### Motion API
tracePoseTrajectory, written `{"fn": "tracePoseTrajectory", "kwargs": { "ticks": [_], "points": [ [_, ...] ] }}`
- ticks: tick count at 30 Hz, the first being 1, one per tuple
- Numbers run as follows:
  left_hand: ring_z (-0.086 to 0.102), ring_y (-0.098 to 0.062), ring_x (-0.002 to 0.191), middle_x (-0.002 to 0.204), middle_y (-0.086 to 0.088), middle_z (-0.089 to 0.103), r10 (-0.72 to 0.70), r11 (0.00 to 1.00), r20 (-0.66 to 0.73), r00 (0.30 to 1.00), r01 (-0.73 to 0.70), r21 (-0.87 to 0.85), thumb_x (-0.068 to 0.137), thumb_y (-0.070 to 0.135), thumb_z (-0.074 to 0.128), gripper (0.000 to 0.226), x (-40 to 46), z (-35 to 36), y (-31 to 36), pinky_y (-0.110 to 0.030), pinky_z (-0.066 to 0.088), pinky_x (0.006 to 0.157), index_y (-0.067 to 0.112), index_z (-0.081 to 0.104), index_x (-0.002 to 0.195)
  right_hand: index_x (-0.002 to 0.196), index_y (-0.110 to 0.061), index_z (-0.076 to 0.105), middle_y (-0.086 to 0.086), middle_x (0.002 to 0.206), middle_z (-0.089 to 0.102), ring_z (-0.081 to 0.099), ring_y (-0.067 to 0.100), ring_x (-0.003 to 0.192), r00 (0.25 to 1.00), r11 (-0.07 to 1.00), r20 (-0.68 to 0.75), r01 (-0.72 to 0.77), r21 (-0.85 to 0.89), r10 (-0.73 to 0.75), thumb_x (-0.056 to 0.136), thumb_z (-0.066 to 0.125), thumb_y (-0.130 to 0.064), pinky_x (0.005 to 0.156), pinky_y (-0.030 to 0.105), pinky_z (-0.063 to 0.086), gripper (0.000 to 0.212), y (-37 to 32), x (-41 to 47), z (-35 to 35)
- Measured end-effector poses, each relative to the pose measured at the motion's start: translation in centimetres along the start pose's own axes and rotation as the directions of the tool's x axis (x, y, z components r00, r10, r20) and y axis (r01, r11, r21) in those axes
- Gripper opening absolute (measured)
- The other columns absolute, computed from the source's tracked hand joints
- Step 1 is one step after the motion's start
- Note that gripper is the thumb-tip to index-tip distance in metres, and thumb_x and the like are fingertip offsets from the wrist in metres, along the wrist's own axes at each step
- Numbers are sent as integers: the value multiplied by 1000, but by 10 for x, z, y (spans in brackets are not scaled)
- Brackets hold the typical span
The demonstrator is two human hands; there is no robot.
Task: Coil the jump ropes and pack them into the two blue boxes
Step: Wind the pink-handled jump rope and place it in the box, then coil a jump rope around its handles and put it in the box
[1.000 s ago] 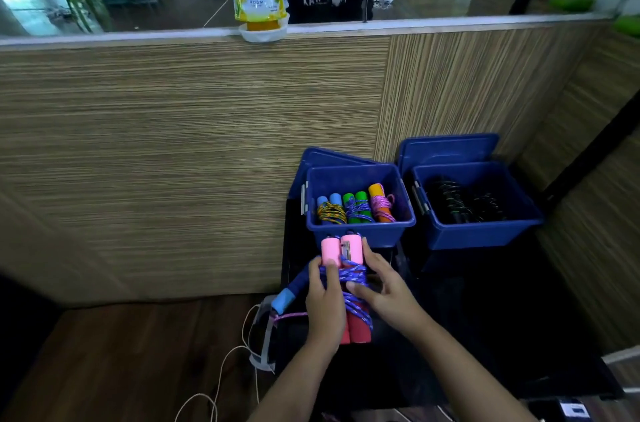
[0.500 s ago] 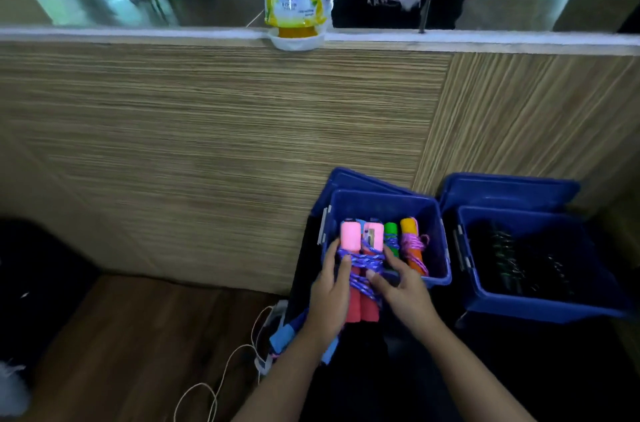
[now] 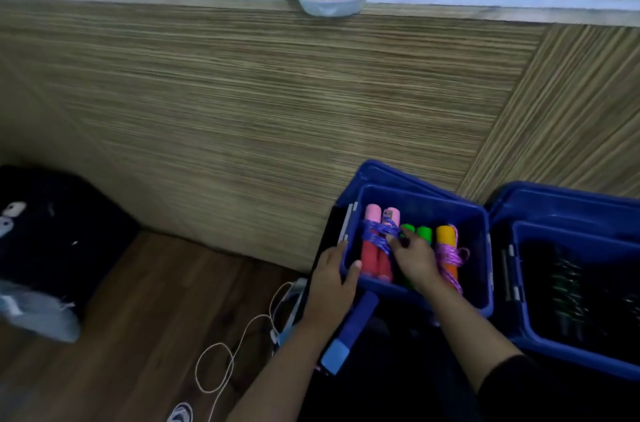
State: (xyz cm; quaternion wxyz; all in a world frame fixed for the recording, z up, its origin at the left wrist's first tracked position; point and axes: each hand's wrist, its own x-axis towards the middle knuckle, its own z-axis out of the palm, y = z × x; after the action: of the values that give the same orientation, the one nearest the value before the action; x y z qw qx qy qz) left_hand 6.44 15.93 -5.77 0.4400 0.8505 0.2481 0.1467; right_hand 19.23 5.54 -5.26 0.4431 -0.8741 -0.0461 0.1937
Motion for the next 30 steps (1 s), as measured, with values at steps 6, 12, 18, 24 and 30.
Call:
{"fn": "tracePoseTrajectory", "kwargs": {
  "ticks": [6,12,18,24,30],
  "points": [
    [55,-18,116,128,-6,57,2,1000,21,1000,-1,-28,89,15,64,40,3,-1,-10,-44,52,93,5,57,128,136,-14,50,16,147,35,39,31,132,947,909,10,311,-277,-321,90,61,-25,110,37,34,48,7,-6,9],
    [53,-6,111,124,3,56,-4,996,28,1000,7,-88,87,14,69,40,5,-4,-16,-20,50,90,10,59,126,135,-25,51,-3,150,35,51,24,125,959,866,149,283,-412,-242,90,58,-44,98,32,43,49,8,4,5],
    [61,0,99,122,6,57,-53,982,77,996,66,-179,90,13,65,44,-2,-8,-22,-21,53,86,19,54,132,141,-27,41,0,150,38,52,33,117,968,768,164,250,-589,-189,94,49,-44,87,38,46,52,4,4,12],
    [62,-3,86,113,7,58,-152,973,124,981,170,-157,91,11,63,44,-11,-21,-32,-10,46,78,15,52,133,138,-23,47,-1,153,32,43,27,131,983,904,12,171,-393,-181,95,51,-37,99,39,43,46,9,-24,18],
    [58,-21,115,123,-10,63,-205,974,276,939,169,151,86,12,66,44,-23,-37,-64,-14,36,93,12,57,130,107,-14,65,10,101,58,52,27,91,762,729,-191,467,-500,-619,79,63,-22,77,37,43,30,27,-86,40]
  ]
}}
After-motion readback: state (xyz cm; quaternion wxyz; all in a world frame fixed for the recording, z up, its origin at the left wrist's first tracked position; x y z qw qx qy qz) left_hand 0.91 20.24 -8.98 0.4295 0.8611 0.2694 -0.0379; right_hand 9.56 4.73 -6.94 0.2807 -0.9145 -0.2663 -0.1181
